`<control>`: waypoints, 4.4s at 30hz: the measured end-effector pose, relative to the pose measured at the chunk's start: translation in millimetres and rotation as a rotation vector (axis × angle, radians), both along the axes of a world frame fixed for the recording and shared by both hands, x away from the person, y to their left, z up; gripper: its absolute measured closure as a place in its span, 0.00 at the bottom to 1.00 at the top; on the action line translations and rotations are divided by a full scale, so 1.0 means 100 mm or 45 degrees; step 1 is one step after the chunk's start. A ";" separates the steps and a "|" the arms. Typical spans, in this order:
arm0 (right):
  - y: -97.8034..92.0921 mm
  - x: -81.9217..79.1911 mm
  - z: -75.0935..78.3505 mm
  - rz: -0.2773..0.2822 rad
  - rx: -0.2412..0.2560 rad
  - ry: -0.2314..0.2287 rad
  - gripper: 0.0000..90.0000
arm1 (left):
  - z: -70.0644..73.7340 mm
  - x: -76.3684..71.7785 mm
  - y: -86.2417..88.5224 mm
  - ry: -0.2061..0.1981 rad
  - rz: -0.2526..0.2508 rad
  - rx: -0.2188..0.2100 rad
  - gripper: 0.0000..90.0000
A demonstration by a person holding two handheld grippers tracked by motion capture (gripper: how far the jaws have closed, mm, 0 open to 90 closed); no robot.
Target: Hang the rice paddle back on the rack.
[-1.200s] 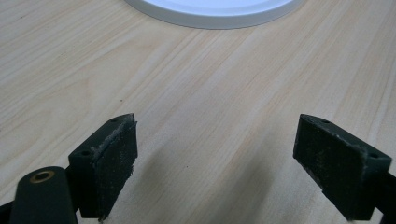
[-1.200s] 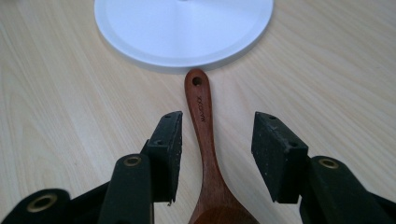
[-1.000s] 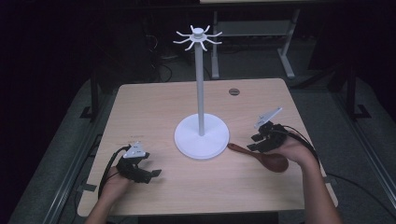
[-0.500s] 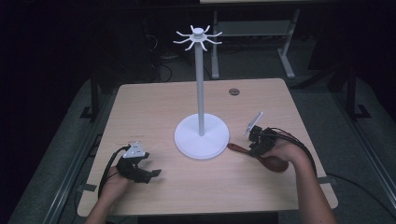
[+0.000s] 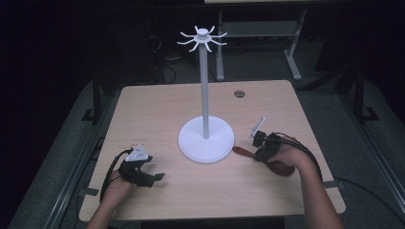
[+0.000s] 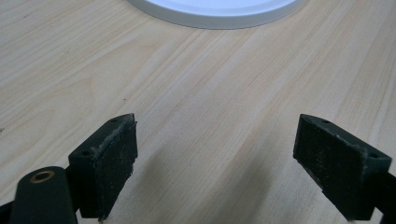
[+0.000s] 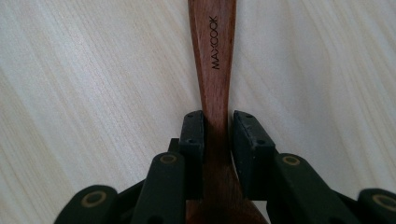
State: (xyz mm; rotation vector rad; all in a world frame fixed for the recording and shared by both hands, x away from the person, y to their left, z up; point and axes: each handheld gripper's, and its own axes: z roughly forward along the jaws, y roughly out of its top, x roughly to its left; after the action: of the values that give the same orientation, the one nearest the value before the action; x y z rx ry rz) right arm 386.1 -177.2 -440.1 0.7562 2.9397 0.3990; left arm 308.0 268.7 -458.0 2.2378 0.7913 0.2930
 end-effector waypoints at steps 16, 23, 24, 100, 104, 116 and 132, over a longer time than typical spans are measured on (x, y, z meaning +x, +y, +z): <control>0.01 0.00 0.00 -0.010 -0.003 -0.010 0.86 | 0.00 -0.01 -0.01 0.000 -0.001 -0.001 0.15; -0.04 0.00 -0.01 -0.009 0.054 0.000 0.86 | 0.00 0.00 0.00 0.001 0.001 -0.003 0.15; -0.06 0.01 -0.01 -0.010 0.070 0.001 0.86 | 0.00 0.00 0.00 0.002 0.001 -0.003 0.15; -0.54 -0.15 1.01 -0.272 1.108 -0.512 0.86 | 0.00 0.00 -0.01 0.000 -0.003 -0.003 0.15; -0.45 -0.12 1.13 -0.239 1.123 -0.516 0.86 | 0.00 0.00 -0.01 0.001 -0.002 -0.006 0.15; -0.27 -0.06 1.51 -0.174 1.196 -0.537 0.86 | 0.00 -0.01 -0.02 0.001 -0.001 -0.015 0.15; -0.05 0.01 1.99 -0.069 1.264 -0.567 0.86 | 0.00 0.00 -0.02 -0.004 -0.003 -0.016 0.15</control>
State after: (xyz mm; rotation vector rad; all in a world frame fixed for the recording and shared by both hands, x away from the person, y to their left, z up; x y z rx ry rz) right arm 387.0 -182.5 -241.6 0.6618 2.1700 1.7945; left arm 307.5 267.2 -457.9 2.2262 0.7867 0.2896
